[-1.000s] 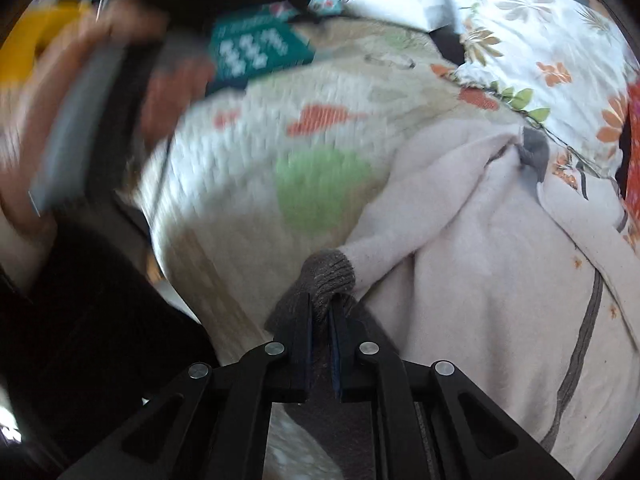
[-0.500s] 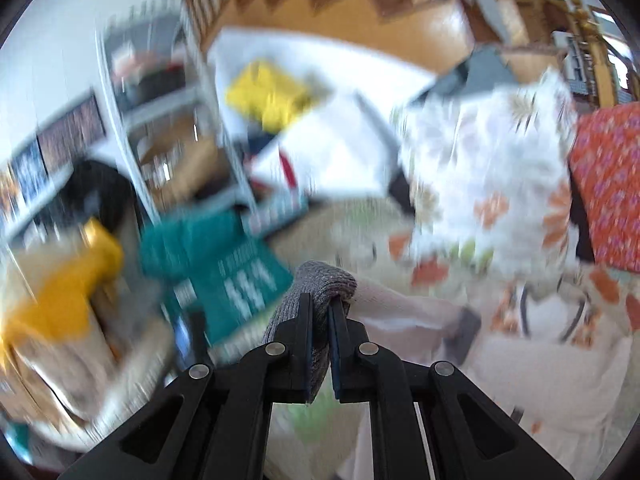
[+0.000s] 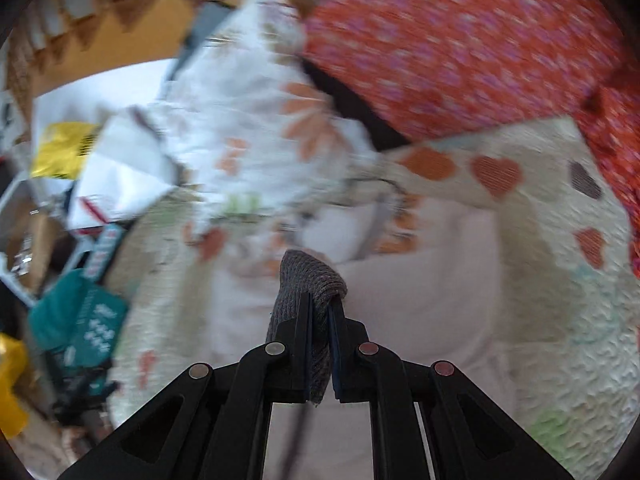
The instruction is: Fold small clothes
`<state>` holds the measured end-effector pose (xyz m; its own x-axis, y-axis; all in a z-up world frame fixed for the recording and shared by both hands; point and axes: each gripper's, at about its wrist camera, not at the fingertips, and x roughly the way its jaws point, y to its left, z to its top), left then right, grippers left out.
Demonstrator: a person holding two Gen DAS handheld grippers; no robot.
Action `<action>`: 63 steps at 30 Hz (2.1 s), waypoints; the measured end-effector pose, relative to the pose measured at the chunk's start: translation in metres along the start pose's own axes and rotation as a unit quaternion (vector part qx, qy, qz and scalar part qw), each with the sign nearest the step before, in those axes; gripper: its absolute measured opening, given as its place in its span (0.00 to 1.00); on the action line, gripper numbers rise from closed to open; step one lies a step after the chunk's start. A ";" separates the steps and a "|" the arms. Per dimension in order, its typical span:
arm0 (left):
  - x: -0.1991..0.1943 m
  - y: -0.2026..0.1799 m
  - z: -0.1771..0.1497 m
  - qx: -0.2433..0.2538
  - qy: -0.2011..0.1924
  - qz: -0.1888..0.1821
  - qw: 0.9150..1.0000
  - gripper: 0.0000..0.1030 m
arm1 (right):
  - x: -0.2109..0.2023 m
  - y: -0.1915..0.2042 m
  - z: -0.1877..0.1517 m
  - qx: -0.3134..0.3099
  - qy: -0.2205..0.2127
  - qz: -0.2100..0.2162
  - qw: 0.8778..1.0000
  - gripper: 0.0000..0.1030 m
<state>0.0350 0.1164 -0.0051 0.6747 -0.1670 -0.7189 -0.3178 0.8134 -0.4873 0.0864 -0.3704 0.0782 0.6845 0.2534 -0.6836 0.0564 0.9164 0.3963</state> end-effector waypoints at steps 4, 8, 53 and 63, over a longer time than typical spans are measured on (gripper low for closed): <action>0.010 -0.023 -0.005 0.034 0.004 0.003 0.999 0.98 | 0.029 -0.066 0.000 0.030 0.017 -0.078 0.996 0.09; 0.018 -0.042 -0.010 0.055 0.013 -0.001 0.998 0.98 | 0.036 -0.118 -0.003 0.040 0.014 -0.231 0.972 0.23; 0.080 -0.115 -0.004 0.138 0.039 0.004 0.990 0.98 | 0.009 -0.073 -0.092 0.018 0.063 -0.089 0.994 0.40; 0.167 -0.167 -0.004 0.223 0.117 -0.037 0.967 0.98 | 0.009 -0.051 -0.091 -0.003 0.044 -0.064 0.997 0.47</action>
<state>0.1980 -0.0495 -0.0453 0.4992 -0.3129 -0.8080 0.0804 0.9452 -0.3164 0.0231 -0.3869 -0.0041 0.6061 0.1591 -0.7793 0.1356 0.9448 0.2983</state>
